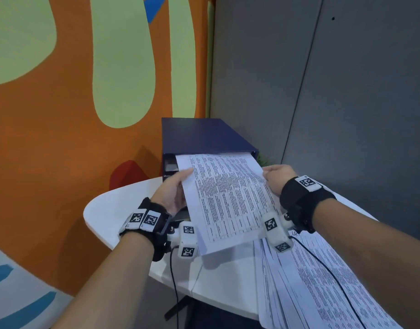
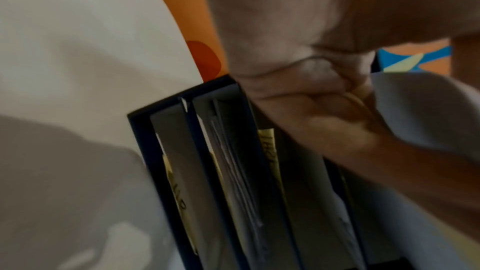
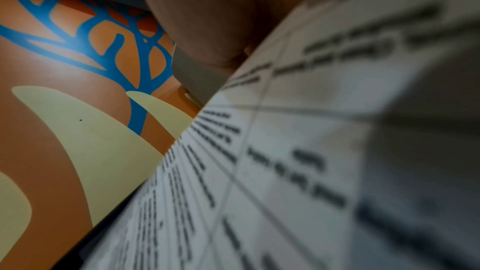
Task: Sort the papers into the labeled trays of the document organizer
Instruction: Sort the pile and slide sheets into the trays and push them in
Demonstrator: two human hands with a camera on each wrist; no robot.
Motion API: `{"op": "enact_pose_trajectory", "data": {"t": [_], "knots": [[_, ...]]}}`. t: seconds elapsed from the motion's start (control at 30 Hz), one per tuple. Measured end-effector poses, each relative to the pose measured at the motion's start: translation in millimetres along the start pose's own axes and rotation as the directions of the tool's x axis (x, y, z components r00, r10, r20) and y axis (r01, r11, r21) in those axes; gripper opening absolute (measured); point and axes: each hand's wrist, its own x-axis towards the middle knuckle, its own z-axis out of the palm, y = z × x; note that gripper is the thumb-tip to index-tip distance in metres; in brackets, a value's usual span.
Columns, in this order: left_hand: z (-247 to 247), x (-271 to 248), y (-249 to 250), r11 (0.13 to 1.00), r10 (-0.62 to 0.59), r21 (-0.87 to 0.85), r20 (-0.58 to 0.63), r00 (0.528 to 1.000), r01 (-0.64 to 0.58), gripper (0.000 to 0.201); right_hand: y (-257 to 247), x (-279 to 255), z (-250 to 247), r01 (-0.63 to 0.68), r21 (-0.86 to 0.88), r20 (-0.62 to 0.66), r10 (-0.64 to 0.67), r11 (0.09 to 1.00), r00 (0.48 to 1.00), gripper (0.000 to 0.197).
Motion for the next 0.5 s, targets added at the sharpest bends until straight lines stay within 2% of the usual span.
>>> {"op": "enact_pose_trajectory", "data": {"t": [0.07, 0.13, 0.17, 0.23, 0.33, 0.37, 0.43, 0.5], "knots": [[-2, -2, -3, 0.985, -0.067, 0.161, 0.026, 0.997, 0.062, 0.033, -6, 3, 0, -0.013, 0.045, -0.043, 0.015, 0.999, 0.999, 0.030], [-3, 0, -2, 0.967, -0.077, 0.245, 0.001, 0.997, 0.074, 0.029, -7, 9, 1, -0.026, 0.081, -0.086, 0.033, 0.996, 0.996, 0.028], [-3, 1, 0, 0.964, -0.060, 0.256, -0.028, 0.998, 0.065, 0.028, -8, 9, 1, -0.052, 0.092, -0.083, 0.060, 0.994, 0.995, 0.027], [-2, 2, 6, 0.965, -0.032, 0.257, -0.082, 0.996, 0.052, 0.031, -7, 7, -1, -0.143, 0.062, 0.004, 0.143, 0.988, 0.990, 0.028], [-1, 6, 12, 0.988, -0.042, 0.139, -0.142, 0.989, 0.062, 0.040, -3, -3, -6, -0.236, 0.087, 0.239, 0.210, 0.968, 0.948, 0.024], [0, 5, 14, 0.994, -0.056, 0.080, -0.157, 0.986, 0.069, 0.040, -1, -4, -6, -0.241, 0.123, 0.269, 0.201, 0.963, 0.942, 0.023], [2, 5, 14, 0.998, -0.055, -0.027, -0.154, 0.986, 0.052, 0.042, 2, 1, -4, -0.225, 0.216, 0.245, 0.170, 0.950, 0.954, 0.031], [0, 5, 13, 0.998, -0.049, -0.047, -0.115, 0.992, 0.044, 0.048, 0, 8, 0, -0.211, 0.322, 0.191, 0.155, 0.923, 0.969, 0.036]]}}
